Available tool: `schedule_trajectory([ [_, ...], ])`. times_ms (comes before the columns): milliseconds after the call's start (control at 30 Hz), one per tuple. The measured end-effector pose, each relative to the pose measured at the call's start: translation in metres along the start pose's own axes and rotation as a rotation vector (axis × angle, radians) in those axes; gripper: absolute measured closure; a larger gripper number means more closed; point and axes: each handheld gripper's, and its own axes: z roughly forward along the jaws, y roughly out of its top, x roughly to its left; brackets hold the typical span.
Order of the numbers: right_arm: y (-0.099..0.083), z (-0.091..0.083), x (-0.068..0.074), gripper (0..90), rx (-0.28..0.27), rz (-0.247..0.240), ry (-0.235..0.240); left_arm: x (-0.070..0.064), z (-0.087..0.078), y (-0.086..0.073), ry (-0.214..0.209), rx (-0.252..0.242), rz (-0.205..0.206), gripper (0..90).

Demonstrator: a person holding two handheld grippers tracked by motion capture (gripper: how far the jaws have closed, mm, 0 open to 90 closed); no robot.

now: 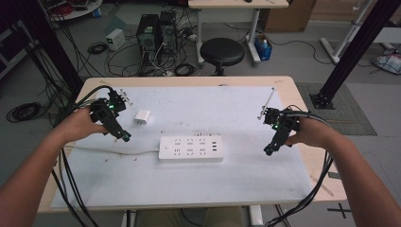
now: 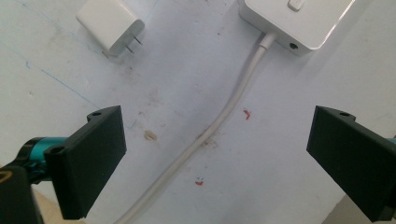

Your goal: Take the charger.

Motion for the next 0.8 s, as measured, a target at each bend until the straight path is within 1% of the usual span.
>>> schedule_trajectory([
  [33,0.0,0.0,0.001,0.8,-0.003,0.009,0.001,0.0,0.0,0.0,0.004,-0.005,-0.011,4.6],
  [67,0.001,0.0,0.002,0.8,-0.002,-0.005,-0.005,0.0,0.0,0.0,0.008,-0.015,-0.02,4.6],
  [133,0.001,-0.001,0.004,0.8,-0.001,-0.001,-0.005,0.002,-0.002,0.001,0.011,-0.019,-0.036,4.6],
  [167,0.001,-0.001,0.003,0.8,-0.006,-0.011,-0.005,0.002,-0.002,0.001,0.015,-0.025,-0.046,4.6],
  [200,0.001,-0.001,0.004,0.8,-0.01,-0.012,-0.007,0.001,-0.001,0.002,0.018,-0.036,-0.063,4.6],
  [233,0.001,-0.001,0.004,0.8,-0.01,-0.012,-0.007,0.001,-0.001,0.003,0.021,-0.038,-0.07,4.6],
  [300,0.0,-0.002,0.004,0.8,-0.009,-0.011,-0.013,0.001,-0.001,0.004,0.027,-0.039,-0.075,4.6],
  [333,0.0,-0.001,0.004,0.7,-0.014,-0.01,-0.013,0.001,-0.002,0.005,0.025,-0.029,-0.065,4.6],
  [367,0.0,-0.001,0.004,0.8,-0.018,-0.011,-0.013,0.0,-0.001,0.005,0.024,-0.035,-0.082,4.6],
  [433,-0.001,0.0,0.004,0.8,-0.021,-0.006,-0.013,0.001,0.0,0.008,0.028,-0.021,-0.089,4.5],
  [467,-0.001,0.0,0.003,0.8,-0.026,-0.009,-0.017,0.001,0.001,0.01,0.026,-0.033,-0.12,4.5],
  [533,-0.002,0.001,0.003,0.8,-0.028,-0.001,-0.01,0.002,0.001,0.011,0.028,-0.03,-0.126,4.6],
  [567,-0.002,0.001,0.003,0.8,-0.026,0.005,-0.004,0.003,0.001,0.013,0.039,-0.023,-0.131,4.5],
  [600,-0.002,0.001,0.004,0.8,-0.022,0.009,-0.006,0.004,0.002,0.015,0.049,-0.027,-0.149,4.6],
  [667,-0.001,0.0,0.005,0.8,-0.025,0.014,-0.006,0.007,0.003,0.019,0.066,-0.053,-0.199,4.5],
  [767,0.0,0.0,0.006,0.8,-0.035,0.012,-0.007,0.013,0.005,0.027,0.108,-0.064,-0.251,4.6],
  [800,0.0,-0.001,0.006,0.8,-0.037,0.006,-0.007,0.015,0.006,0.03,0.116,-0.067,-0.266,4.5],
])
